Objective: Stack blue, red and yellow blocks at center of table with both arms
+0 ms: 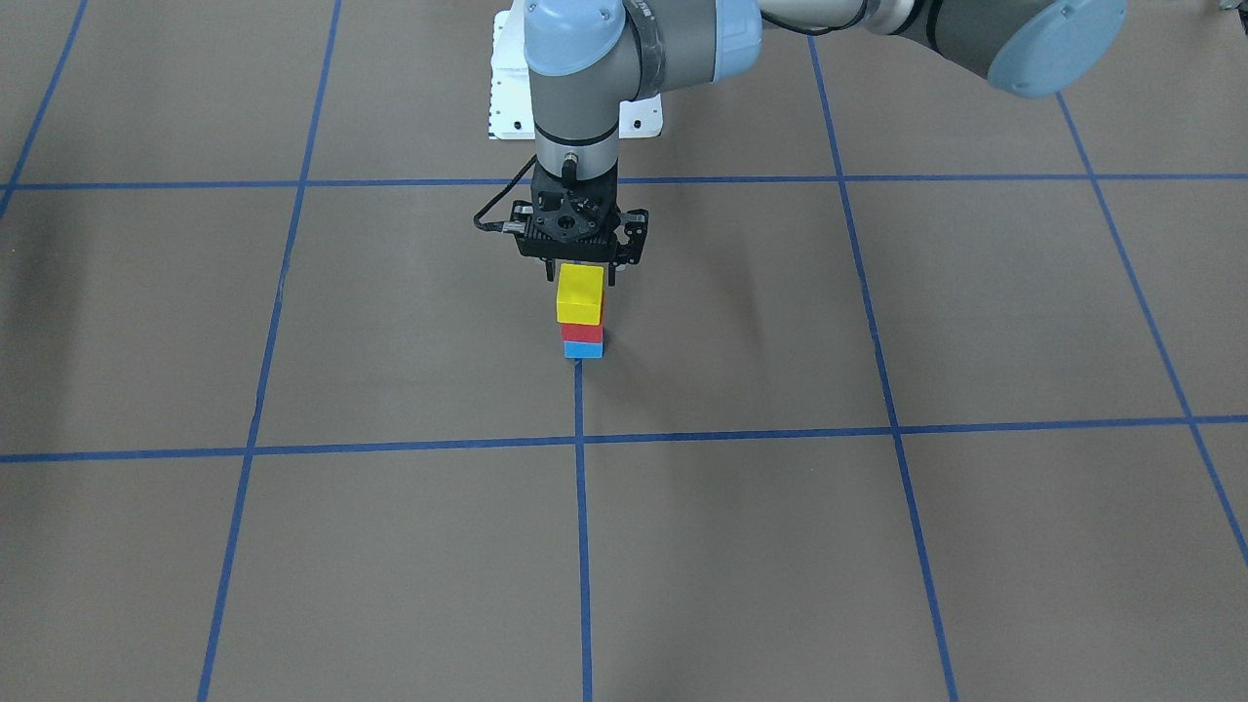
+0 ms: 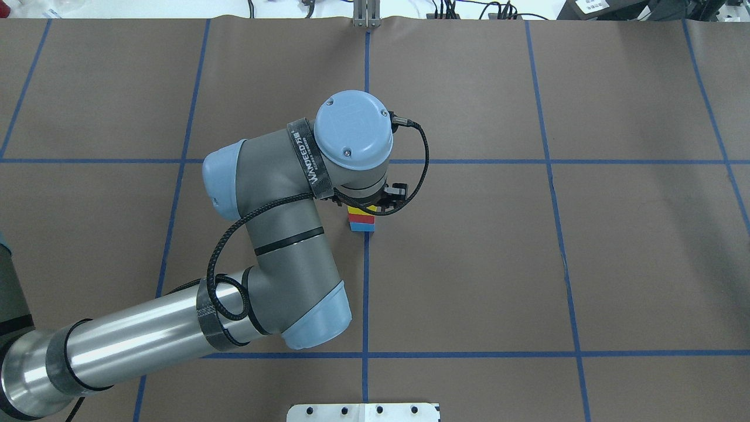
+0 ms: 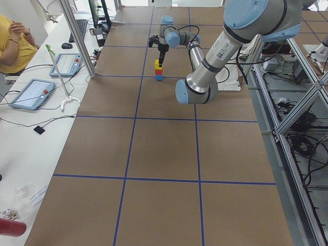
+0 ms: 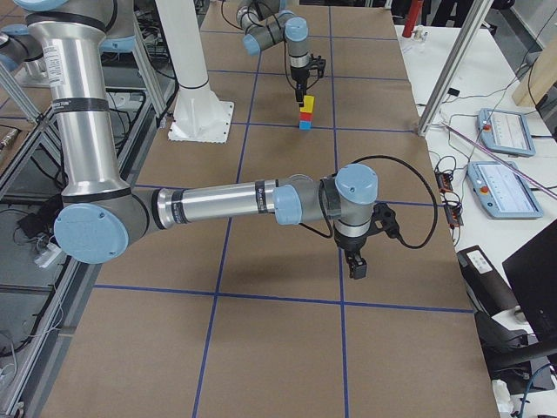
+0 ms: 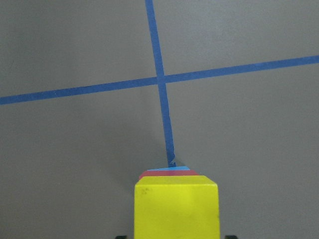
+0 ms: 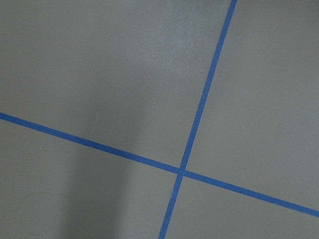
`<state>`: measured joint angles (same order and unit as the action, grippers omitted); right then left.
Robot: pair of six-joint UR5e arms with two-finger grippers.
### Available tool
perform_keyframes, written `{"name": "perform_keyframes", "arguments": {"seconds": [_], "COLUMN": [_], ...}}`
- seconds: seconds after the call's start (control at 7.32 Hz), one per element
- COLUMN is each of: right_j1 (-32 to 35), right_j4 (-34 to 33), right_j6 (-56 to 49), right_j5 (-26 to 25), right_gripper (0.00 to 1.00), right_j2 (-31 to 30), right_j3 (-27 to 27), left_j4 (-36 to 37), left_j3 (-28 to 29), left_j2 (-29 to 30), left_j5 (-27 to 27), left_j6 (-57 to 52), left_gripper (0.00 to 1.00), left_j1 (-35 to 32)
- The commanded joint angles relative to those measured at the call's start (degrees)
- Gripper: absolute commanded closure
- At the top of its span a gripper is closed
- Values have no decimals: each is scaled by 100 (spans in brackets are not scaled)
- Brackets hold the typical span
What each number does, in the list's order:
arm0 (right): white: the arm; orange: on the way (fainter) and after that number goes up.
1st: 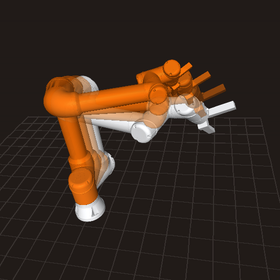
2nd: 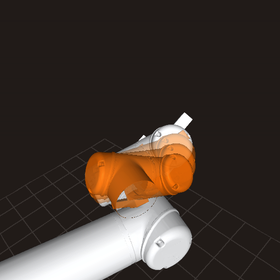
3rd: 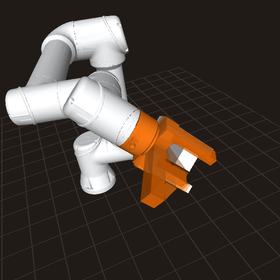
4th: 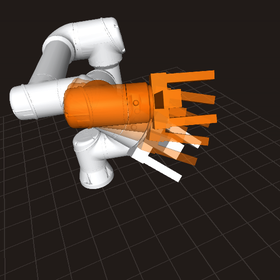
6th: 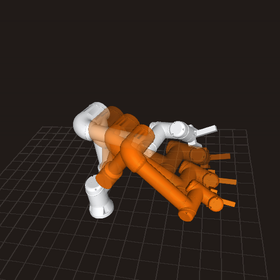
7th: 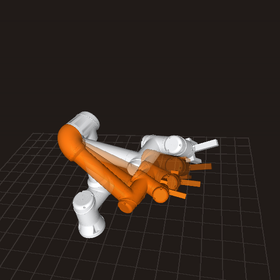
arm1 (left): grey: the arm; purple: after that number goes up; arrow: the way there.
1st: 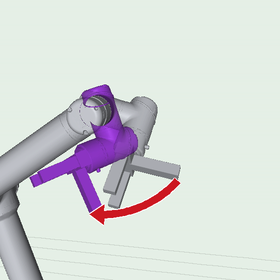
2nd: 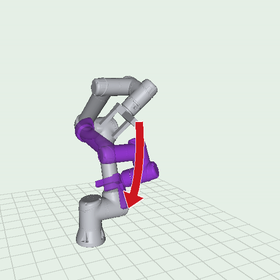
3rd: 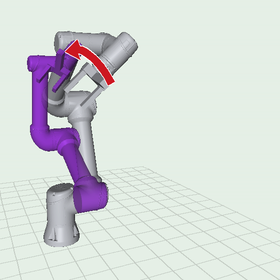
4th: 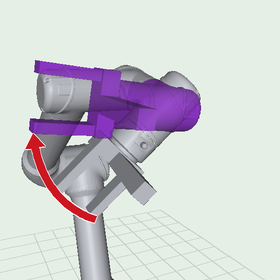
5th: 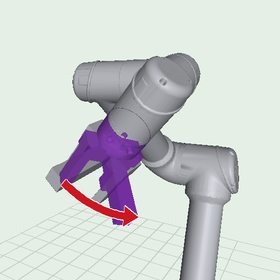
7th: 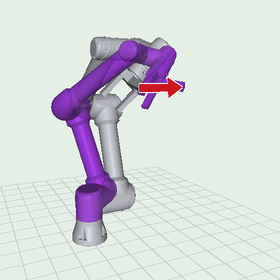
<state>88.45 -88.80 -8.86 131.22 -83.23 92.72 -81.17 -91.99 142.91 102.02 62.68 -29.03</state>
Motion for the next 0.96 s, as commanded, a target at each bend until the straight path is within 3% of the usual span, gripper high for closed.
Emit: {"name": "perform_keyframes", "arguments": {"seconds": [0.0, 0.27, 0.41, 0.82], "right_j1": [-3, 6, 40, 304], "right_j4": [-14, 21, 21, -40], "right_j6": [-11, -20, -11, 15], "right_j5": [0, -9, -9, 18], "right_gripper": [0, 0, 0, 0], "right_j2": [-78, -324, -430, -729], "right_j3": [-44, -97, -97, -123], "left_j4": [144, 546, 993, 1094], "left_j3": [-457, -1807, -2179, -2035], "left_j2": [-261, -1462, -1825, -3361], "left_j5": [516, 1124, 1458, 2458], "left_j6": [-63, -1339, -2286, -5809], "left_gripper": [0, 0, 0, 0], "left_j1": [-452, -1276, -1899, -4356]}}
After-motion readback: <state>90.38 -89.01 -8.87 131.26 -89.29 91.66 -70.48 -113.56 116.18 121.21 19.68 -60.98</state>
